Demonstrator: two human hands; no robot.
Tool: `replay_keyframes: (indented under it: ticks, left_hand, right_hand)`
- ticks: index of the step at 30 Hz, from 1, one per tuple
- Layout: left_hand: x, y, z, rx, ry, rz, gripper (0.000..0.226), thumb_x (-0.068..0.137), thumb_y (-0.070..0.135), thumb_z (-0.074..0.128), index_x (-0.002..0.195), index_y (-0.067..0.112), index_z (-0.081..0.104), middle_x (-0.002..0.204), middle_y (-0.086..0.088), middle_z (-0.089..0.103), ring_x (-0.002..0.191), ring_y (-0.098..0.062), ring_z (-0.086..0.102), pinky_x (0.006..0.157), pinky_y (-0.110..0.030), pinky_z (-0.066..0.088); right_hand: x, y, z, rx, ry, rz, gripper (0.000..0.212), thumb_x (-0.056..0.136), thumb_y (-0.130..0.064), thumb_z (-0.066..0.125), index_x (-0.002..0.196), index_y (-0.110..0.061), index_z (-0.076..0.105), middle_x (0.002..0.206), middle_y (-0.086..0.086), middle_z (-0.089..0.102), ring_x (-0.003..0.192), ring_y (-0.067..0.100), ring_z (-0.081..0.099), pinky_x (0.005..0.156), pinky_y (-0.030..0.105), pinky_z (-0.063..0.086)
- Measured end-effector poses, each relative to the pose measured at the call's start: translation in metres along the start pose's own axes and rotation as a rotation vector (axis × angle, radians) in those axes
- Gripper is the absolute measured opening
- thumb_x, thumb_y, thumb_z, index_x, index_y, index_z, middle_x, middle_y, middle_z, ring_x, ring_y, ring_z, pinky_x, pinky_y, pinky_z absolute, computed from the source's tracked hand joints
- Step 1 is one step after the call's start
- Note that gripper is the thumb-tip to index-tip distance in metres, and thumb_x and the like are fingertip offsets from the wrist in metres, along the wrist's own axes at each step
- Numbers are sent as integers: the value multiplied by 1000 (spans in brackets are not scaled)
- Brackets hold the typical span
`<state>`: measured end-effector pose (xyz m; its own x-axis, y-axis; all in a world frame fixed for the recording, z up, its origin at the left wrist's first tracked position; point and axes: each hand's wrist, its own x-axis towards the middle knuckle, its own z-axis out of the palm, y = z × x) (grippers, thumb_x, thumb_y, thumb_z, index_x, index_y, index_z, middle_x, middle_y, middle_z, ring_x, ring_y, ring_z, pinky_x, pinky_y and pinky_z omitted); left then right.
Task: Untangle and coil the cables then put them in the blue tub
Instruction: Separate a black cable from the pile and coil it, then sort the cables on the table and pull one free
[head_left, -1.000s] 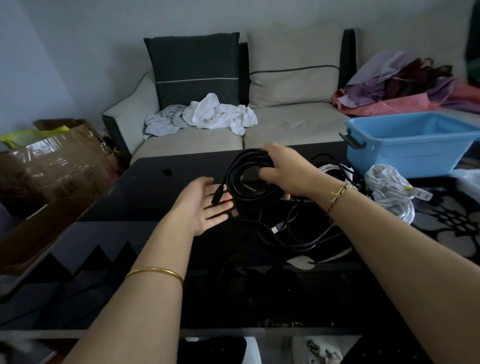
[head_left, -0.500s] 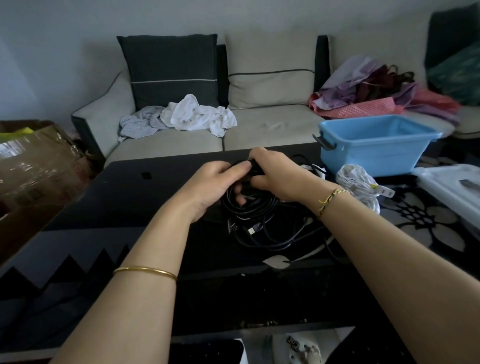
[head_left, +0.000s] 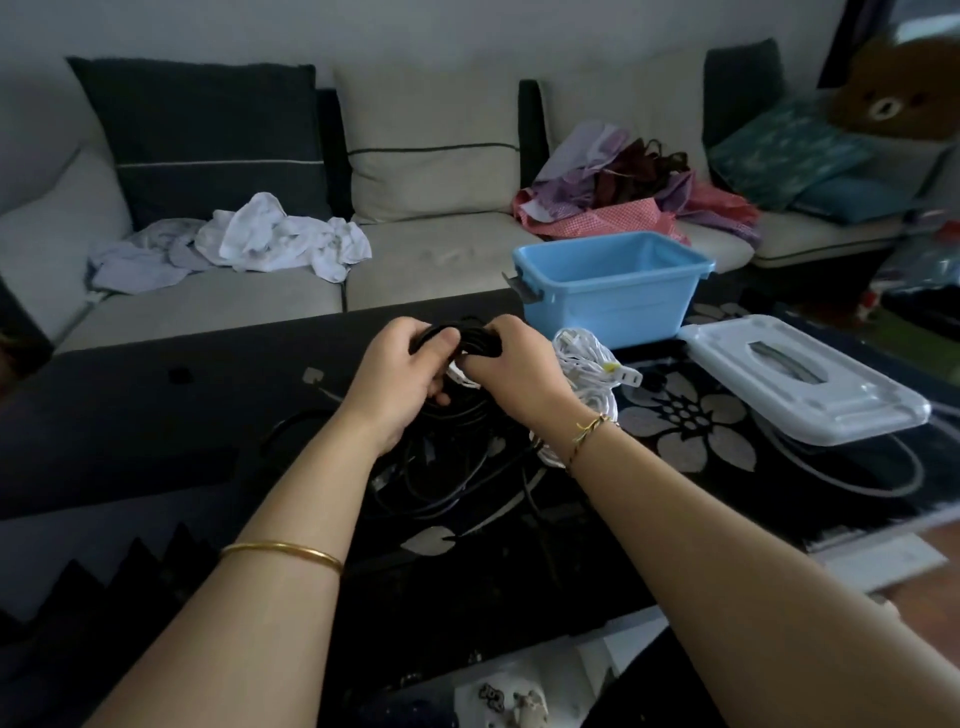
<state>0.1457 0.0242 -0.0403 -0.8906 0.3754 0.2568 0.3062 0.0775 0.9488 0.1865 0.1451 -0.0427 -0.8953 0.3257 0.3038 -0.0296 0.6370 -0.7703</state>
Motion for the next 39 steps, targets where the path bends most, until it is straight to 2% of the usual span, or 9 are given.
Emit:
replay_keyframes:
  ticks: [2, 7, 11, 17, 23, 26, 28, 32, 39]
  left_hand:
    - [4, 0, 4, -56, 54, -8, 14, 98, 16, 52, 85, 11, 51, 63, 0, 46, 45, -5, 42, 46, -19, 41]
    - [9, -2, 15, -160, 35, -99, 17, 97, 18, 53, 82, 11, 50, 63, 1, 48, 45, -4, 42, 45, -20, 41]
    - [9, 11, 20, -338, -16, -322, 15, 93, 20, 61, 84, 9, 58, 66, -1, 61, 47, -8, 51, 46, -21, 45]
    - [10, 21, 45, -205, 173, -380, 44, 88, 58, 54, 75, 16, 55, 58, 2, 48, 42, -10, 36, 44, -23, 34]
    - [11, 24, 64, -263, 305, -410, 28, 90, 36, 61, 69, 18, 54, 68, -4, 55, 54, -15, 44, 44, -21, 32]
    - [13, 22, 74, -291, 299, -402, 24, 90, 30, 60, 70, 19, 54, 64, -4, 52, 38, -8, 42, 37, -13, 29]
    - [15, 20, 81, -312, 303, -395, 26, 90, 26, 60, 68, 17, 53, 59, -4, 50, 26, -4, 36, 33, -9, 25]
    - [21, 17, 88, -346, 308, -372, 28, 90, 24, 60, 66, 15, 51, 51, -2, 47, 25, -3, 34, 33, -8, 22]
    - [25, 13, 97, -349, 282, -319, 29, 90, 21, 60, 64, 14, 49, 61, -9, 47, 27, -6, 34, 34, -9, 21]
  right_hand:
    - [1, 5, 1, 95, -6, 54, 22, 84, -23, 63, 69, -17, 48, 63, -7, 49, 61, 11, 49, 49, 16, 34]
    - [5, 16, 0, 167, -11, 97, 13, 87, -20, 59, 82, -9, 53, 77, 4, 57, 76, 22, 57, 65, 29, 40]
    - [4, 24, -6, 69, 24, 73, 14, 92, -19, 56, 90, -6, 51, 85, 7, 58, 76, 20, 54, 56, 26, 36]
    - [-3, 24, -6, 13, 124, 17, 12, 93, -17, 51, 93, -6, 46, 90, 10, 58, 85, 28, 56, 72, 36, 43]
    - [-7, 32, -12, 44, 150, 22, 14, 92, -13, 51, 97, 0, 48, 86, 7, 55, 82, 27, 55, 63, 32, 37]
    - [-7, 41, -19, 74, 136, 49, 13, 91, -15, 54, 95, -3, 53, 83, 5, 59, 77, 20, 56, 54, 20, 37]
    - [-6, 44, -25, 100, 143, 49, 13, 90, -16, 56, 93, -4, 55, 85, 6, 63, 76, 19, 57, 56, 22, 38]
    - [-9, 47, -36, 177, 91, 18, 7, 90, -13, 57, 86, -8, 57, 78, 2, 61, 70, 13, 55, 60, 23, 40]
    - [-9, 56, -36, 158, 156, 33, 20, 91, -15, 57, 106, -2, 56, 97, 8, 65, 88, 18, 59, 69, 22, 39]
